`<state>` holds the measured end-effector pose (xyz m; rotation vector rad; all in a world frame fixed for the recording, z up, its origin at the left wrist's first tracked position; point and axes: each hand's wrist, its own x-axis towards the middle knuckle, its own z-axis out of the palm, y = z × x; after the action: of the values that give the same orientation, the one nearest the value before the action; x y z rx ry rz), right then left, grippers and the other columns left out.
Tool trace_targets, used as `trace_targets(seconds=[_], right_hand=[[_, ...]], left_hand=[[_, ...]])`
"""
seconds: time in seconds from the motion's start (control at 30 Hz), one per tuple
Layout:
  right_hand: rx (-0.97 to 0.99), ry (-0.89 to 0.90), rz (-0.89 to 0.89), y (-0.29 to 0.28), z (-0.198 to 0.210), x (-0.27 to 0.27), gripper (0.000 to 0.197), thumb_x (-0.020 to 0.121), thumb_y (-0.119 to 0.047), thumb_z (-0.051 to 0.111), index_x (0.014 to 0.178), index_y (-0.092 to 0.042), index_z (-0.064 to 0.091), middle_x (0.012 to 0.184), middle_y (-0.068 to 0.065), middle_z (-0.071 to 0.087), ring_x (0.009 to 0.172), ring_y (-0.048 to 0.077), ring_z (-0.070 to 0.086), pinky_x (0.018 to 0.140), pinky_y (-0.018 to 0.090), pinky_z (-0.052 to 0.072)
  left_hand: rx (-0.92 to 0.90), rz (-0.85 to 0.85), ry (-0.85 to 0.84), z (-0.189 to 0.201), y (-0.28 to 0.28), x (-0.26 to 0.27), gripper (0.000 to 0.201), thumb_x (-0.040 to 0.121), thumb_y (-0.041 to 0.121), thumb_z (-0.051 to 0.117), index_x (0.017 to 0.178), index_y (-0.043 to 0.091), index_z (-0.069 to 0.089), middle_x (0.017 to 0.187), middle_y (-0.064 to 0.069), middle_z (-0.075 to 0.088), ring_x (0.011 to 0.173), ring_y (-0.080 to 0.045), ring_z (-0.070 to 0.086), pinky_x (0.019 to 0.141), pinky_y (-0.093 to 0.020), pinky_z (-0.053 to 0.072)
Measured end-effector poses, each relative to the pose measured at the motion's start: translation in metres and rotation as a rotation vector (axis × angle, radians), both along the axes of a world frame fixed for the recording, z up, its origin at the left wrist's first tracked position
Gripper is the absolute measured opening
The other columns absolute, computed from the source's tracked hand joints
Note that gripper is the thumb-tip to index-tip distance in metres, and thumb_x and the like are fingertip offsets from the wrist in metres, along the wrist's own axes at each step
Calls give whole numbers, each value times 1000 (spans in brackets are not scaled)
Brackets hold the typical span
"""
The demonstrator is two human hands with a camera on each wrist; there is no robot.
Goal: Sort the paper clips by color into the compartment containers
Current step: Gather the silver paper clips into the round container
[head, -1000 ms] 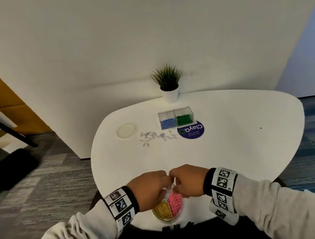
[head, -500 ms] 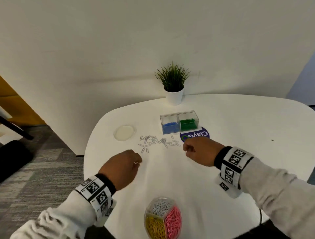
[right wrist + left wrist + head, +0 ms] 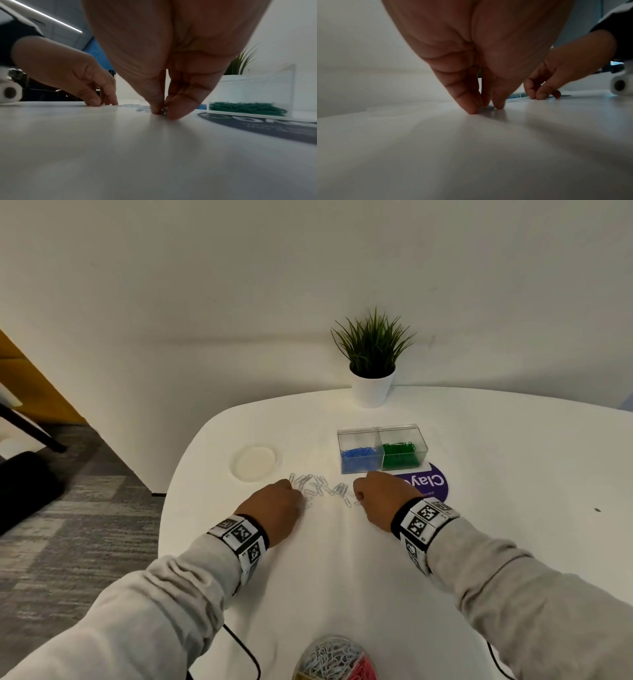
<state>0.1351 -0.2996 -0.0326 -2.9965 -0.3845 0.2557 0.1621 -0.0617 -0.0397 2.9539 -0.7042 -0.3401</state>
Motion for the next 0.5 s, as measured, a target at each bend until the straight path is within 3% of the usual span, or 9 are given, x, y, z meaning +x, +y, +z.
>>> trace_targets(seconds=[0.1,0.17,0.27,0.33,0.4,0.5], right_hand=[[45,32,-15,1,4,-2,13,96,-15,49,107,-15,54,101,3,57,84,17,51,73,28,43],[205,73,-129,-3,7,-1,15,93,-15,54,107,-19,55,99,-1,59,86,16,57,71,26,45],[810,162,-465,-17,12,0,12,90,-8,62,99,-15,64,88,2,66,70,15,64,63,26,54],[1423,270,-684,-26,19,-3,13,89,2,61,98,-7,66,80,8,63,61,15,59,57,23,55],[1952,383,-805,-35,25,-8,14,90,4,58,98,-4,65,75,7,58,59,14,54,52,20,51],[2245,443,-916,-44,25,-9,15,89,1,47,88,-6,60,68,8,57,59,18,57,51,23,52]], left_hand=[[68,-34,-90,-3,0,-3,20,99,21,42,107,18,59,104,-3,55,94,-26,60,79,-34,50],[59,-36,-117,0,-1,-5,18,98,21,41,105,18,58,103,-2,56,93,-25,60,76,-33,48],[-71,38,-46,6,7,0,11,90,21,50,96,24,60,97,4,60,91,-20,59,74,-27,44],[-260,179,20,9,17,6,9,84,19,61,85,28,62,87,10,63,83,-13,59,68,-19,42],[-566,350,144,15,23,10,13,85,10,65,86,23,67,80,7,65,72,-12,61,61,-16,47],[-1190,660,526,29,27,10,18,95,-3,52,98,6,68,84,-6,67,76,-19,69,61,-24,59]])
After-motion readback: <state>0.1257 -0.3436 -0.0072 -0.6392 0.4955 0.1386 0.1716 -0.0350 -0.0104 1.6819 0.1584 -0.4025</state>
